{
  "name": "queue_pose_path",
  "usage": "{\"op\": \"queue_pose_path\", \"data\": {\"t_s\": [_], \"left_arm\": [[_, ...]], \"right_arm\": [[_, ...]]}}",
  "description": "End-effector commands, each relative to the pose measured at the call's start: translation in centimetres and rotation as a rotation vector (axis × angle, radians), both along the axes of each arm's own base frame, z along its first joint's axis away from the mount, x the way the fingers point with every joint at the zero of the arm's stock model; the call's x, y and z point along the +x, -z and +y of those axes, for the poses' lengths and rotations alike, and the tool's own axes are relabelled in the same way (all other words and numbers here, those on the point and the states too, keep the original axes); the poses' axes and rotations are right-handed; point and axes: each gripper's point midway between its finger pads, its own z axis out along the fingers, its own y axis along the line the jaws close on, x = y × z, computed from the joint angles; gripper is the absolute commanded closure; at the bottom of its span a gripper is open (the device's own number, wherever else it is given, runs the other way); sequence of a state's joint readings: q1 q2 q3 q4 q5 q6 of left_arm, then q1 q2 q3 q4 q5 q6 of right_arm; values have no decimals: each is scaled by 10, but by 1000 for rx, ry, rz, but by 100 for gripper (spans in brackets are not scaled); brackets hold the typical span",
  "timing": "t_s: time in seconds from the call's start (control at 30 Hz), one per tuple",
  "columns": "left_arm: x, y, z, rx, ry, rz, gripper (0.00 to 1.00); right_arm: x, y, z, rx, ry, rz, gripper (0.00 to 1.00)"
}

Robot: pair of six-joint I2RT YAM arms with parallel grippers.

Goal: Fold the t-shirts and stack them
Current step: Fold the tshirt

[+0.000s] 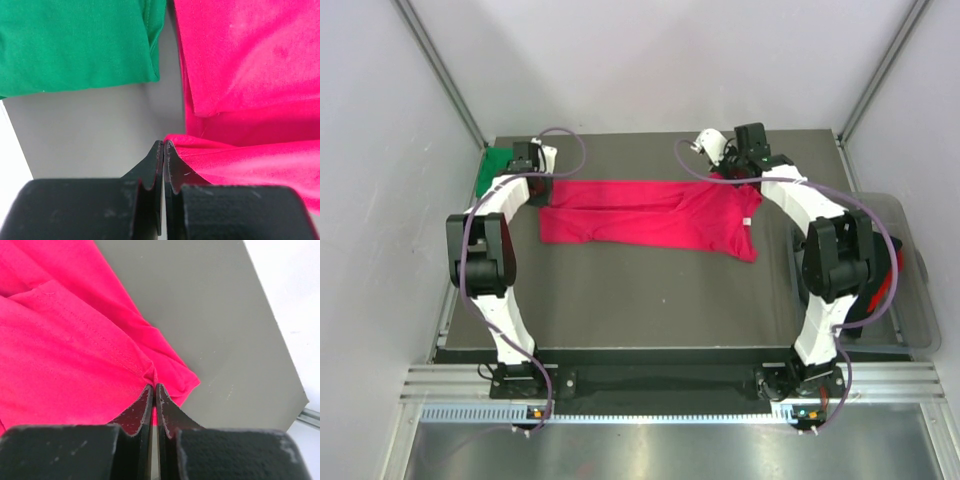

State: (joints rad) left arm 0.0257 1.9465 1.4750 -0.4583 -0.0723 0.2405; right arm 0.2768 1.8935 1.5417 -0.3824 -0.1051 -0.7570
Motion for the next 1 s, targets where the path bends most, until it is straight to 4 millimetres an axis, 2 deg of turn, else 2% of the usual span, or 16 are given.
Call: {"op": "queue_pose_path", "data": {"t_s": [0.0,0.27,0.4,0.6,0.73,0.77,0.83,0.87,0.93,0.97], "left_arm": [[20,-12,7,-8,-31,-65,100],[30,0,1,-31,12,-40,100],[43,-4,0,-34,25,-56,100],[55,-9,-3,-55,17,-87,96],[59,-13,-2,-60,7,-94,96],[58,-12,-2,-58,-1,-86,94],[58,-13,6,-30,-28,-88,89],[56,-15,9,-17,-44,-91,82],[56,-21,16,16,-73,-109,75],[55,-35,17,20,-75,-141,73]], "right_arm": [[23,-32,-3,25,17,-101,100],[41,-25,0,12,15,-104,100],[52,-12,2,-3,9,-90,100],[67,-10,5,10,29,-101,100],[68,-11,5,27,45,-97,100],[69,-11,4,26,53,-98,96],[71,-15,-2,25,107,-114,79],[71,-27,-5,33,125,-139,69],[66,-37,-10,61,158,-164,64],[62,-45,-11,74,163,-179,61]]}}
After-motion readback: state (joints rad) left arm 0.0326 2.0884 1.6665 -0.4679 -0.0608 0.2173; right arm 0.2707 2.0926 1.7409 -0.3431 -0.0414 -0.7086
